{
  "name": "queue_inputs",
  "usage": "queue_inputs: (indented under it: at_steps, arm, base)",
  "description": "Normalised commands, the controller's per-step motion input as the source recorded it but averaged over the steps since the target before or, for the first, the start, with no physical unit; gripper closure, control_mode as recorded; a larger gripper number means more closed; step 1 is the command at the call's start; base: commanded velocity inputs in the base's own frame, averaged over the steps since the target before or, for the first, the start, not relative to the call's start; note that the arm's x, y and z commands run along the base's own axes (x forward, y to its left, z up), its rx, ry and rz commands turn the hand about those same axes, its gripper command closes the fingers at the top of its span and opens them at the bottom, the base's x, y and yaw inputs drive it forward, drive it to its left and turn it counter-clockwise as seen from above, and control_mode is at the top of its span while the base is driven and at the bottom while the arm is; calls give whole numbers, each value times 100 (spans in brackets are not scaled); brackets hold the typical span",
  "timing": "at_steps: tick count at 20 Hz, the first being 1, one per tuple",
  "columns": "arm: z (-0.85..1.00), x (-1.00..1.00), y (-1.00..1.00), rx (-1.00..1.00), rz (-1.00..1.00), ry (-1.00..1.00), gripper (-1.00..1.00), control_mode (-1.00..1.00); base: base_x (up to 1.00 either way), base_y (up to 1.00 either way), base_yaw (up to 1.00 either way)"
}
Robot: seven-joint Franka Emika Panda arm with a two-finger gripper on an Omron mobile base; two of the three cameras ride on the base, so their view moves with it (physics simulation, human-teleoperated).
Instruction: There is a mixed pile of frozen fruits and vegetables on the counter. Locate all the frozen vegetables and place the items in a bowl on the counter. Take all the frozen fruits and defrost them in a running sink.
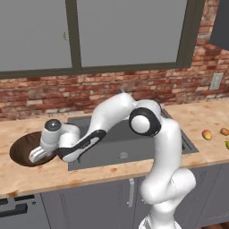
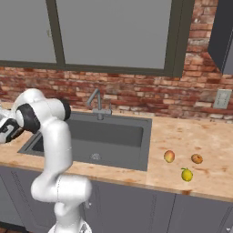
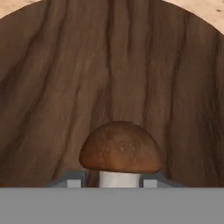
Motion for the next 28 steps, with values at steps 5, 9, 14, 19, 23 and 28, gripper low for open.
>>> queue_inputs:
  at_steps: [5, 9, 14, 19, 23, 28]
  arm:
    - [82, 0, -10, -3, -13, 0, -100, -100]
    - [100, -2, -55, 0, -14, 9, -100, -100]
    - [87, -45, -65, 8, -16, 16, -100, -100]
    - [50, -80, -96, 18, -18, 11, -100, -100]
    - [26, -75, -100, 12, -16, 6, -100, -100]
    - [24, -61, -100, 2, -7, 0, -100, -100]
  base:
    - [0, 0, 0]
    - [0, 0, 0]
    - [0, 0, 0]
    - [0, 0, 0]
    - [0, 0, 0]
    - [0, 0, 0]
